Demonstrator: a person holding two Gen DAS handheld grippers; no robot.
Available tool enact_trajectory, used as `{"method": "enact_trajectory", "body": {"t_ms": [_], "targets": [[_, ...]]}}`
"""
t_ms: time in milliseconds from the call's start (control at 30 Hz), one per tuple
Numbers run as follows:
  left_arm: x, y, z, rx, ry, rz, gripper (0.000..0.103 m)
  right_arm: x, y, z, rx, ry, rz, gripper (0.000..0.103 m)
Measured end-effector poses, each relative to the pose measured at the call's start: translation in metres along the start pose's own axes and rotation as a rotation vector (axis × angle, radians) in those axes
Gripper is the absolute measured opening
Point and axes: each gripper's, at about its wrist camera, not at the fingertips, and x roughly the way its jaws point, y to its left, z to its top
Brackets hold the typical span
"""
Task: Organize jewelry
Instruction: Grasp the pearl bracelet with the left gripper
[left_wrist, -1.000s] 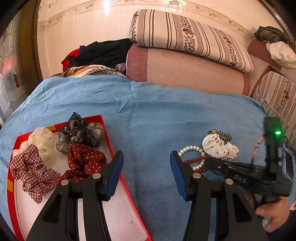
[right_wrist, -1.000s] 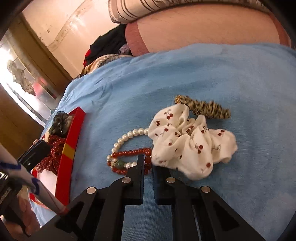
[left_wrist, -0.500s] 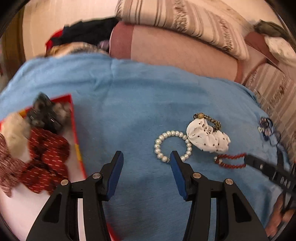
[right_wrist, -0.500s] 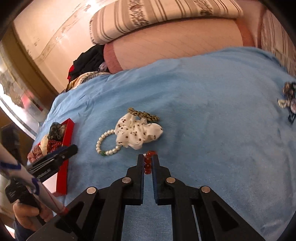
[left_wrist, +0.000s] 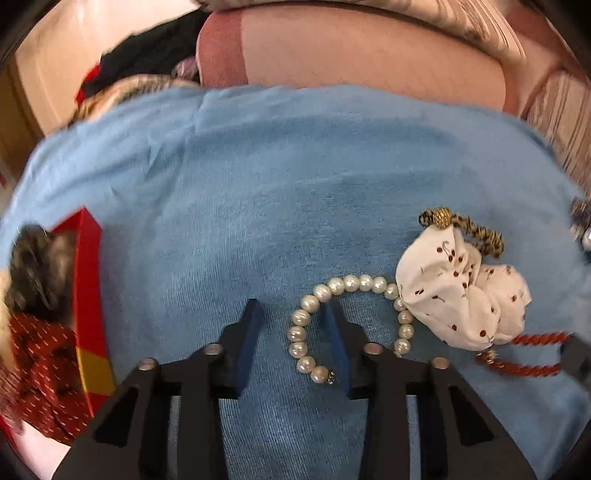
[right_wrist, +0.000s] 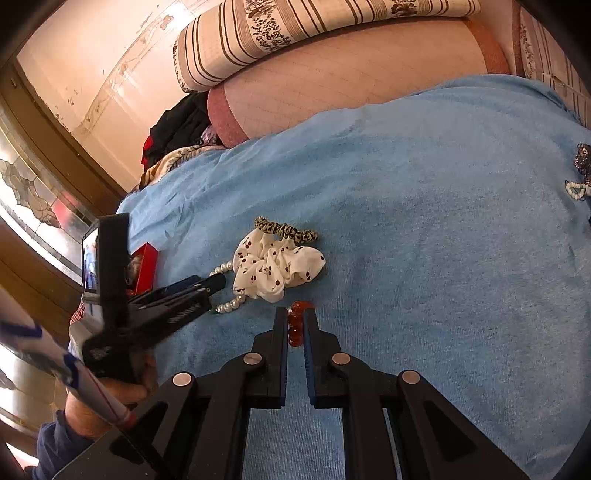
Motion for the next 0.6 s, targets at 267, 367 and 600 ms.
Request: {"method": "enact_trajectory", "body": {"t_ms": [267,367,600], "targets": [[-0.050,-0.004,-0.047,-0.015,-0.073,-0.101,0.009,-0.009,-0.001,0.004,0.006,-0.030,0.020,0.008],[-0.073,-0.003,-0.051,-0.018,-0.118,-0.126,0.009,-0.015,0.002,0.005,-0.005,-0.050,0.019,0.008],[-0.090,0.009,-0.050,-0.039,-0.198,-0.179,0.009,-0.025,0.004,0.007,-0.011,-0.106,0.048,0.008]]}}
